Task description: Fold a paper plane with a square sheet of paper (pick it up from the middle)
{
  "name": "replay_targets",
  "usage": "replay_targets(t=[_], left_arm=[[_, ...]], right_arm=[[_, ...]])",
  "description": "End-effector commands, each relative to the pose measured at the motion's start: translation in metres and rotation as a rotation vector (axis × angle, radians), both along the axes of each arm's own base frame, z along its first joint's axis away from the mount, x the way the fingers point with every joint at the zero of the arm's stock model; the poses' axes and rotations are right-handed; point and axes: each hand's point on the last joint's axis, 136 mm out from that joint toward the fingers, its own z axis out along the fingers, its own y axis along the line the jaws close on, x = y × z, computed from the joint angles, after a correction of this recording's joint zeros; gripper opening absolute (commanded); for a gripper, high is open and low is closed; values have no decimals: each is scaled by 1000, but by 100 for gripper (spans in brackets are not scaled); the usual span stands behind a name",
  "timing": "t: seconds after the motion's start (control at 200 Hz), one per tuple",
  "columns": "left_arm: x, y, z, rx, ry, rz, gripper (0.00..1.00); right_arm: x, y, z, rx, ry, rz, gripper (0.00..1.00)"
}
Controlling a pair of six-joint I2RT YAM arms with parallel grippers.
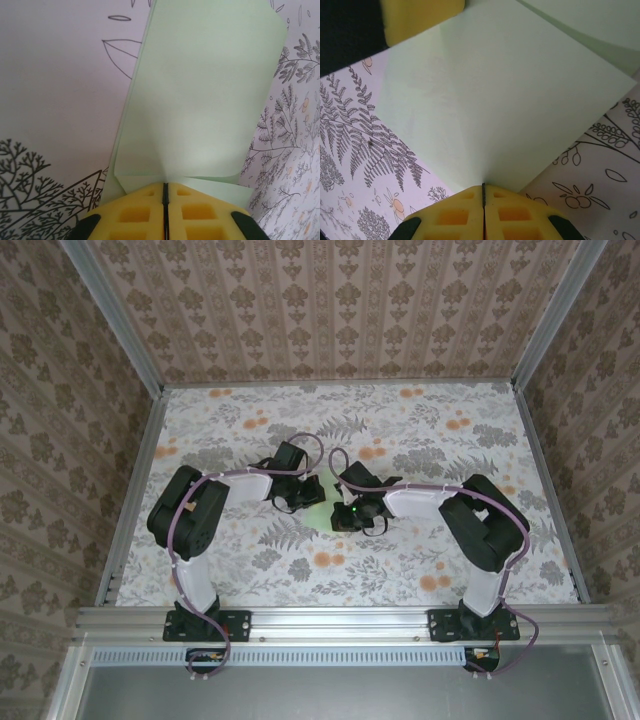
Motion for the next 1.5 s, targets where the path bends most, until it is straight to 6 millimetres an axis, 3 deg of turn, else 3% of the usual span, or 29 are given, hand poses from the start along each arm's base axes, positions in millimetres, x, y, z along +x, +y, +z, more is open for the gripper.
replay_targets(t=[0.0, 0.12, 0.215, 0.6, 0.815, 0.99, 1.17, 1.495], left_arm=[[-14, 6, 2, 10, 10, -31, 16], [-17, -3, 26, -95, -43, -24, 21], [-26, -6, 31, -118, -39, -25, 21], [-58, -16, 4, -110, 53, -23, 8], [-60, -24, -2, -152, 80, -26, 8], [-61, -14, -18, -83, 106, 4, 8], [-54, 6, -31, -20, 108, 65, 7], [-12, 18, -23, -16, 20, 95, 11]], right_arm=[[-8, -15, -16, -67, 43, -31, 7], [-9, -16, -18, -73, 47, -44, 5], [-9, -17, -20, -77, 53, -47, 3], [-9, -16, -22, -83, 67, -57, 1], [-12, -17, -25, -85, 83, -55, 2], [-16, -21, -29, -104, 95, -51, 1], [-26, -33, -41, -165, 127, -32, 2], [-53, -61, -70, -283, 214, -8, 2]])
